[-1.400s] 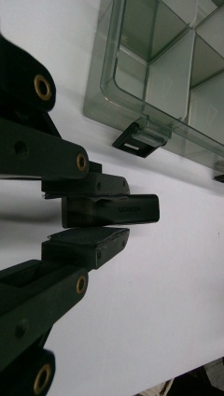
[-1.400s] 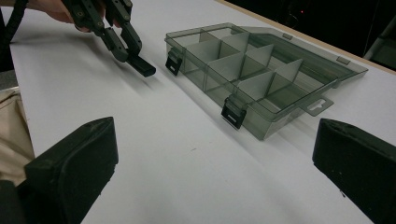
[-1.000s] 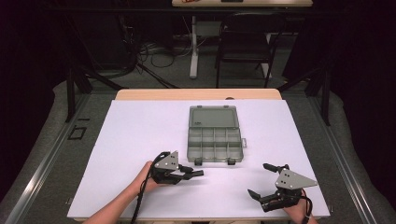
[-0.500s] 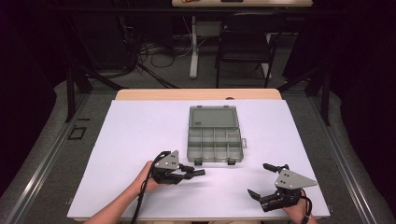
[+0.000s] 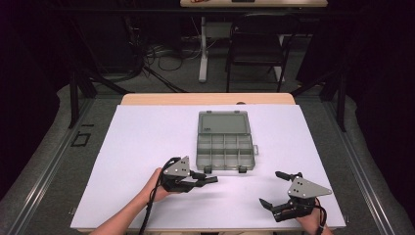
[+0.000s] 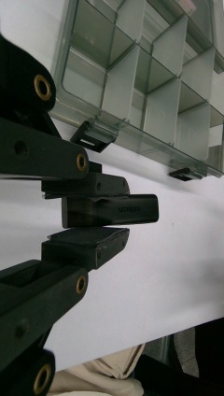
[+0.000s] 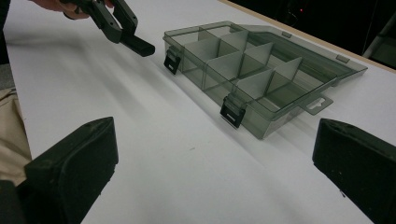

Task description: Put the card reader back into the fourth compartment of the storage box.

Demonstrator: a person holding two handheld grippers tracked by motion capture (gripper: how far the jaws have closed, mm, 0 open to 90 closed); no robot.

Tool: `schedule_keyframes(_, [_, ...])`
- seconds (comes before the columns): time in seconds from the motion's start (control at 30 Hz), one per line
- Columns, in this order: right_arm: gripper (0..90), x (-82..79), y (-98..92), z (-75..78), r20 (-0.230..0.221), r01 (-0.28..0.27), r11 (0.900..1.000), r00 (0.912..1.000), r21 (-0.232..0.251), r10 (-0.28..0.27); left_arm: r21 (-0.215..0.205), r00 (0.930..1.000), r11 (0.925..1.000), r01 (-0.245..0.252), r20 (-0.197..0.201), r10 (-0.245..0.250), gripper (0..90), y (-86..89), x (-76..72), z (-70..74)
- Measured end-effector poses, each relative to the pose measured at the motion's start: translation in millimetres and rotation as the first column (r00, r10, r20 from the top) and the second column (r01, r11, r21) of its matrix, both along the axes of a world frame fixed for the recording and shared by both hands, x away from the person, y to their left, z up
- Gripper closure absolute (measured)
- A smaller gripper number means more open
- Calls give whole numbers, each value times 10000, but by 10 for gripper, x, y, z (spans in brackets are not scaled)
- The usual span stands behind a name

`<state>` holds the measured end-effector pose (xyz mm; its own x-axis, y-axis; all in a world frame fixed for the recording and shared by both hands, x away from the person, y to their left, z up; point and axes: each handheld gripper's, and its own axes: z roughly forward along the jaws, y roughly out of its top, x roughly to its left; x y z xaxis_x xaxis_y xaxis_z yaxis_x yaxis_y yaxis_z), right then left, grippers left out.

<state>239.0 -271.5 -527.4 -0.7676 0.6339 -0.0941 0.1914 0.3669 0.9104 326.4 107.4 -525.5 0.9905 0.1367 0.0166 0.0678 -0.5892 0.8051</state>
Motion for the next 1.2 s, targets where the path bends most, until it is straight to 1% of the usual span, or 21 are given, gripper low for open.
schedule_keyframes(0.03, [0,0,-1,1,13,-7,10000,10000,-5,7,-53,10000,10000,-29,-9,29,743,-13,-5,10])
schedule_keyframes(0.2, [0,-1,-3,0,9,13,10000,10000,24,-13,-55,10000,10000,-40,39,40,743,-30,3,33])
schedule_keyframes(0.23, [0,0,-3,0,4,13,10000,10000,24,-13,-117,10000,9999,-67,12,67,743,-43,2,37])
schedule_keyframes(0.3, [0,0,-3,0,9,17,10000,10000,18,-17,-73,10000,10000,-51,49,51,743,-50,5,44])
schedule_keyframes(0.33, [0,-1,-3,0,9,19,10000,10000,16,-19,-141,10000,9999,-63,23,64,743,-58,8,46])
schedule_keyframes(0.43, [0,0,-3,1,0,27,10000,10000,-7,-27,-112,10000,9999,-79,44,79,743,-70,13,57])
schedule_keyframes(0.5, [0,-1,-1,0,-10,28,10000,10000,5,-28,-219,9999,9997,-119,49,120,743,-102,24,75])
schedule_keyframes(0.63, [0,0,-1,-1,2,0,10000,10000,4,0,-290,9999,9995,-96,79,98,743,-137,34,98])
schedule_keyframes(0.83, [0,0,-4,-2,-12,4,10000,10000,38,-4,-413,9999,9990,-143,62,146,743,-191,75,125])
schedule_keyframes(1.0, [0,0,-4,-1,7,1,10000,10000,22,-1,-412,9998,9990,-159,104,163,743,-215,102,148])
schedule_keyframes(1.03, [0,-1,-4,-1,3,13,10000,10000,52,-13,-488,9997,9986,-211,80,215,743,-221,105,149])
schedule_keyframes(1.2, [0,0,-4,-1,-1,14,10000,10000,37,-14,-596,9995,9978,-291,118,298,743,-234,142,184])
